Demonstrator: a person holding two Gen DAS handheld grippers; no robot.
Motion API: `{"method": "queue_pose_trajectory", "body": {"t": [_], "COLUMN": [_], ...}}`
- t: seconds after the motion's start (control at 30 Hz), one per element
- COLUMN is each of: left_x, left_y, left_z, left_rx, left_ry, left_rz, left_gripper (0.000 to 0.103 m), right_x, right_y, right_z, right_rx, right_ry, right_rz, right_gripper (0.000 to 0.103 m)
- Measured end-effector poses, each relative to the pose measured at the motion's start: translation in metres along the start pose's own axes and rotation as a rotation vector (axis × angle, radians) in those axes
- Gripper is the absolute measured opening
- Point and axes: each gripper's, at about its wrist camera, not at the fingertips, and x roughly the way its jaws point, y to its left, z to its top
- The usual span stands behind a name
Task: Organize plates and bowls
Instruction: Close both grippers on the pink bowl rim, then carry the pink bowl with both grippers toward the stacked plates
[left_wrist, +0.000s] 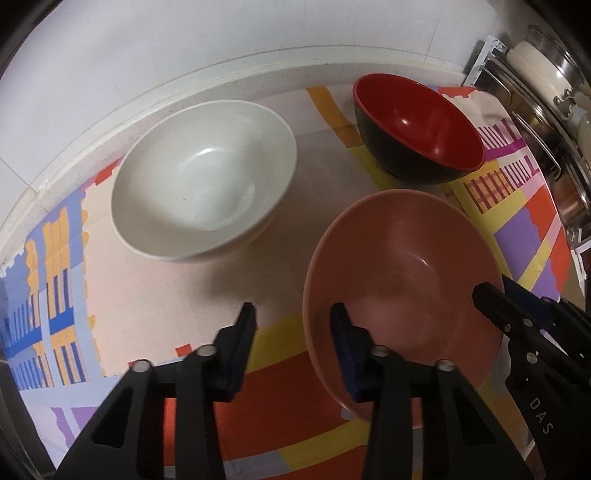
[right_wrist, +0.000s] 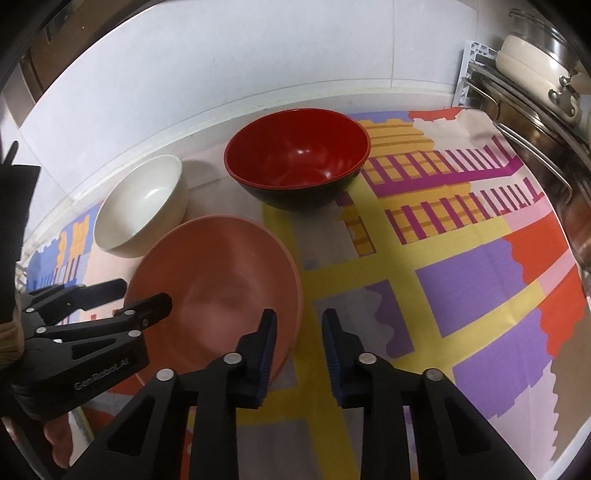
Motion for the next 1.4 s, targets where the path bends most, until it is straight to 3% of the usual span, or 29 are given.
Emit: {"method": "queue_pose_trajectory", "body": {"t": [0.07, 0.23, 0.73, 1.4], "left_x": [0.001, 0.000, -0.038, -0.090], "left_y": [-0.001, -0.008, -0.012, -0.027], "left_z": [0.000, -0.002, -0.022, -0.104], "left_rx": [-0.002, 0.018, 0.009, 0.000], "left_ry": [0.005, 0.006, -0.034, -0.057], "left_rz": [-0.014, -0.031, -0.038, -0.075], "left_gripper": [0.024, 0.011, 0.012, 0.014], "right_x": [0.001, 0.002, -0.025, -0.091], "right_y": [0.000, 0.000, 0.004, 0.012], "right_z": [0.000, -0.001, -0.008, -0.064], "right_rx": [0.004, 0.009, 0.016, -0.020], "right_ry": [0.001, 0.001, -0.015, -0.053], "right_rz": [0.000, 0.013, 0.015, 0.019], "right_gripper": [0.016, 0.012, 0.010, 0.010]}}
